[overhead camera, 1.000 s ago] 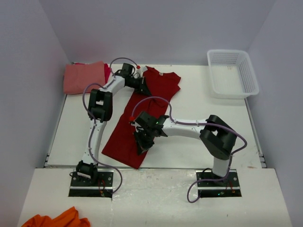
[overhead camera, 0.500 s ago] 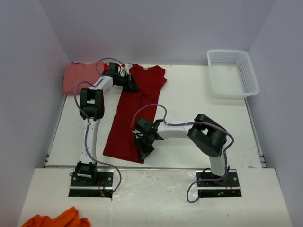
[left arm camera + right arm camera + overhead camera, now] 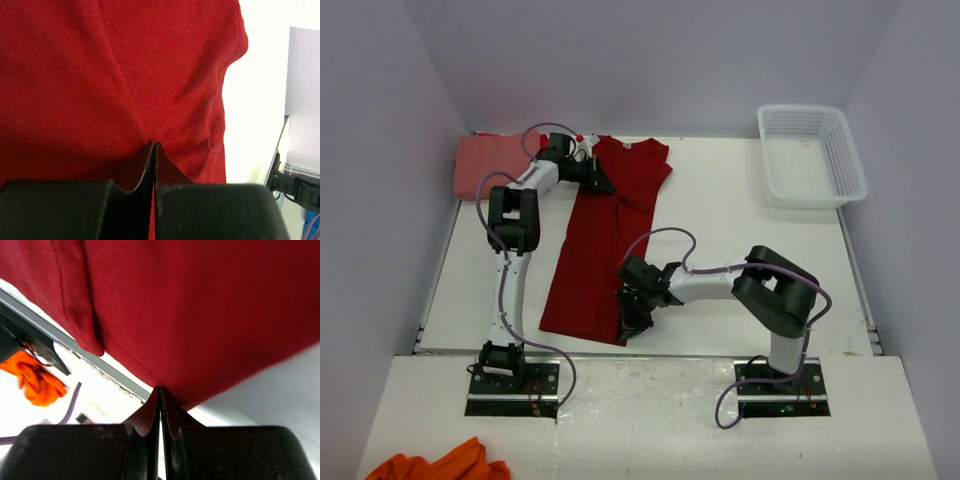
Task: Fold and stack the t-shirts
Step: Rotate the tshirt 90 degrees
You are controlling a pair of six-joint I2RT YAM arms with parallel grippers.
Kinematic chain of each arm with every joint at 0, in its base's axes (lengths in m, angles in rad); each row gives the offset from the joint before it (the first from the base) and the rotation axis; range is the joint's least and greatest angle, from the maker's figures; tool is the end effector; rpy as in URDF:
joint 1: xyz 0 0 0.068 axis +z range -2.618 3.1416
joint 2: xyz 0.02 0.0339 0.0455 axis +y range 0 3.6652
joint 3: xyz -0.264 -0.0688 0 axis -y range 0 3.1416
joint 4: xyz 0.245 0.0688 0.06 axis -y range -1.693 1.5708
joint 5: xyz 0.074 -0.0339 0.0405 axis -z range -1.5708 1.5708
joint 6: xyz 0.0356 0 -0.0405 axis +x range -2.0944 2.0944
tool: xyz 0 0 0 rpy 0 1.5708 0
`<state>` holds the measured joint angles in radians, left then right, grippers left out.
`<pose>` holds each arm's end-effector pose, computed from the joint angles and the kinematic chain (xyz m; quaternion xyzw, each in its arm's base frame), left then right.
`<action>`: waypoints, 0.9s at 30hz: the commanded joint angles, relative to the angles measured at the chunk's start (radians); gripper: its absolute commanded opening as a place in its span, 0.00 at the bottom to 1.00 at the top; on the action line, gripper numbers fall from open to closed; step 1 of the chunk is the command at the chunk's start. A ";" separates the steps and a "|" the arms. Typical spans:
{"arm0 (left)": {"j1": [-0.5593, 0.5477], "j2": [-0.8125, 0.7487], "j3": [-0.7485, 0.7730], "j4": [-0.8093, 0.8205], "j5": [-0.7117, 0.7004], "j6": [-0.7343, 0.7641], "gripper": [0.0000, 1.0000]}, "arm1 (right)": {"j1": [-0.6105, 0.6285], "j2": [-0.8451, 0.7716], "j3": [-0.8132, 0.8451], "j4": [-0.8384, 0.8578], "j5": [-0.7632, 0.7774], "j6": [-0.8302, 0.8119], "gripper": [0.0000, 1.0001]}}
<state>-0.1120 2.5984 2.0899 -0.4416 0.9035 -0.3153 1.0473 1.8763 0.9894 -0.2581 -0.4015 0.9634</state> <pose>0.5385 -0.0887 0.1050 0.0457 0.8658 -0.4645 0.1804 0.1603 0.3056 0.1160 0.0823 -0.9552 -0.2792 0.0536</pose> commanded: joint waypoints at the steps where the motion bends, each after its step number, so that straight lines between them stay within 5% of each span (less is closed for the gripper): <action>1: 0.006 0.028 -0.039 -0.046 -0.104 0.022 0.00 | -0.007 0.089 -0.136 -0.185 0.314 0.064 0.00; 22: -0.055 -0.012 -0.074 -0.013 -0.155 -0.011 0.00 | -0.225 -0.089 -0.304 -0.231 0.452 0.164 0.00; 27: -0.120 0.090 0.143 -0.100 -0.166 -0.005 0.00 | -0.224 -0.134 -0.366 -0.193 0.431 0.185 0.00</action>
<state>-0.1619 2.6034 2.1365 -0.4541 0.8288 -0.3401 0.8429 1.6752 0.7479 -0.2249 -0.3000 1.1881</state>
